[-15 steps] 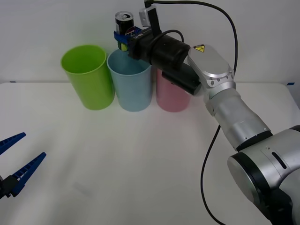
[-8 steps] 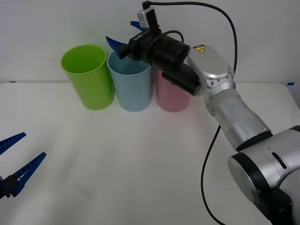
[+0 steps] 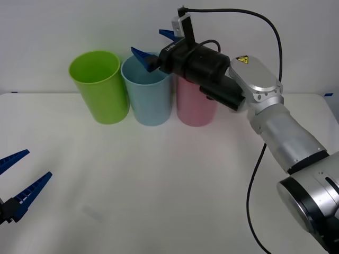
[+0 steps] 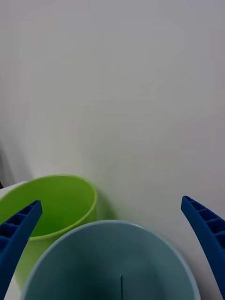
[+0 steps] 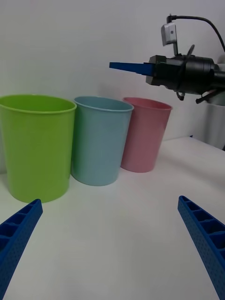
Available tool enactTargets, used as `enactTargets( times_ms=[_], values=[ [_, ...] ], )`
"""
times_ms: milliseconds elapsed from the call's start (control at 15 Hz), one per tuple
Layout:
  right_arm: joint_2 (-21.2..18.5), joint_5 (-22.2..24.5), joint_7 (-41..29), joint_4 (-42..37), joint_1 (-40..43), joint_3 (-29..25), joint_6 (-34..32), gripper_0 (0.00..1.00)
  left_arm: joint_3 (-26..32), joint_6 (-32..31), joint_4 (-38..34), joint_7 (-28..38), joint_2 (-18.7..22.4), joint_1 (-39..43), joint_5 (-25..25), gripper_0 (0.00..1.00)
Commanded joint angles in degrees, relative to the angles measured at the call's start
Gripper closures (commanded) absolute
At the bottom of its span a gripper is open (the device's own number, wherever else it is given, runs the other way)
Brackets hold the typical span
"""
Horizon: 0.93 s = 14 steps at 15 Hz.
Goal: Grasp the object on the table and drop it into the matching bin: aluminum can to the light blue bin, PET bottle to the pink bin.
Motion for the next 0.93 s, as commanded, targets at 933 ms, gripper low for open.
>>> enactTargets(
  times_ms=[933],
  values=[
    [-21.1,-8.1,0.1,-35.9,30.0,-0.7,0.2,0.0,0.0,0.0,0.0,0.0,0.0,0.0,0.0,0.0]
  ],
)
